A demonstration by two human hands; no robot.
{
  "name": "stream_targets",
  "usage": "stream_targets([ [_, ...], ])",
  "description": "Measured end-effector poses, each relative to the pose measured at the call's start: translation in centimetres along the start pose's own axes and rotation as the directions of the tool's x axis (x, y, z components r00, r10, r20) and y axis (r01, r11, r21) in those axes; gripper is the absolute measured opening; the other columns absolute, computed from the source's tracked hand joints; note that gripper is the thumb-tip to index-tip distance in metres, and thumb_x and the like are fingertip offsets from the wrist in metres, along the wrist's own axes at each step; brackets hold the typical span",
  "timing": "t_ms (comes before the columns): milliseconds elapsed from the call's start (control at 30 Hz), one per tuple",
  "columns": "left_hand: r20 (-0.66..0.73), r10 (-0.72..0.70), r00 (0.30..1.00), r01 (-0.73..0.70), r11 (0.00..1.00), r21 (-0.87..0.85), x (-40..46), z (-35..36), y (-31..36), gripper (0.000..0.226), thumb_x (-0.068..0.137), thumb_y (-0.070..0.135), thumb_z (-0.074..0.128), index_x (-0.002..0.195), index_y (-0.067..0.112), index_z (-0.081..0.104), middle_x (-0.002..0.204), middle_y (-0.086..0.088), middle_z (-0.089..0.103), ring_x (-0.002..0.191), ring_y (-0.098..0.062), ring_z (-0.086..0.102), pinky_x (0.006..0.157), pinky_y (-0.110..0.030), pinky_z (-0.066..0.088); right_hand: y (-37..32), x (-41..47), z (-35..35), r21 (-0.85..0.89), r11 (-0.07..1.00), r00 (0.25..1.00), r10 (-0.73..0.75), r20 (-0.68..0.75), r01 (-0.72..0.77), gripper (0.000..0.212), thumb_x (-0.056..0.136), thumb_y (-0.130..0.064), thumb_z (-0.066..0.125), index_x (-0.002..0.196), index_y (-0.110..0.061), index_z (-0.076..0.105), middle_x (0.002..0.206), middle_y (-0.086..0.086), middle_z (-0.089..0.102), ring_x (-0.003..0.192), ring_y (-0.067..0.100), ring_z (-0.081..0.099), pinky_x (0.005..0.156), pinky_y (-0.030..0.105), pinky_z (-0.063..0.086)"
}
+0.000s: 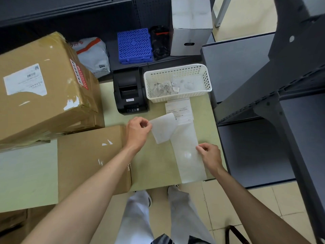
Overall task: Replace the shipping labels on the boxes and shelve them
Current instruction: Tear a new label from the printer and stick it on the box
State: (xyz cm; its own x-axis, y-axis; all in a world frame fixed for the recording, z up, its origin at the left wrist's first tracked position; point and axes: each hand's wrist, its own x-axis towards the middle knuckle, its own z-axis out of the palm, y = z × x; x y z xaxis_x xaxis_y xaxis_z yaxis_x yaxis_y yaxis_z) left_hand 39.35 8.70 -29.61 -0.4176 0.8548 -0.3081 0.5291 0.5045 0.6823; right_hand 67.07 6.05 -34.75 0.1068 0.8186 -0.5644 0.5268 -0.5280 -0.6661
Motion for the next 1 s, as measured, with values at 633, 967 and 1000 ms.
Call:
stream_targets([
  [633,-0.107,0.302,0.947,-0.278,0.941,0.194,-2.4,-3.6,2.4,0.012,0.087,0.017,0.070,0.078,0.019,0.062,0.082,0.007,0.056,0.081,-0.016,0.054,0.068,-0.033,0.045,-5.8,-2.3,-1.5,-0.073,0.997,0.991,0.001,-0.136,-0.011,0.026,0.085,-0.033,0.070,0.100,-0.013,0.068,0.102,-0.002,0.065,0.095,0.018,0.063,0.073,0.027,0.045],
  [967,-0.090,0.535,0.840,-0.508,0.834,0.215,-9.4,-1.5,4.3,0.008,0.084,0.013,0.073,0.083,0.013,0.066,0.082,0.001,0.061,0.077,-0.016,0.055,0.062,-0.026,0.044,-15.7,-5.0,1.3,0.247,0.969,0.999,-0.021,0.032,0.012,0.035,0.071,-0.050,0.076,0.077,-0.016,0.069,0.068,-0.005,0.073,0.077,0.013,0.070,0.076,0.037,0.056],
  [1000,-0.092,0.543,0.834,-0.516,0.829,0.216,-9.8,-1.6,4.4,0.009,0.084,0.013,0.073,0.083,0.013,0.065,0.082,0.001,0.060,0.077,-0.016,0.055,0.062,-0.027,0.043,-16.0,-5.0,1.5,0.236,0.972,0.999,-0.020,0.035,0.011,0.030,0.070,-0.045,0.077,0.073,-0.017,0.068,0.066,-0.005,0.073,0.077,0.013,0.071,0.077,0.041,0.057],
])
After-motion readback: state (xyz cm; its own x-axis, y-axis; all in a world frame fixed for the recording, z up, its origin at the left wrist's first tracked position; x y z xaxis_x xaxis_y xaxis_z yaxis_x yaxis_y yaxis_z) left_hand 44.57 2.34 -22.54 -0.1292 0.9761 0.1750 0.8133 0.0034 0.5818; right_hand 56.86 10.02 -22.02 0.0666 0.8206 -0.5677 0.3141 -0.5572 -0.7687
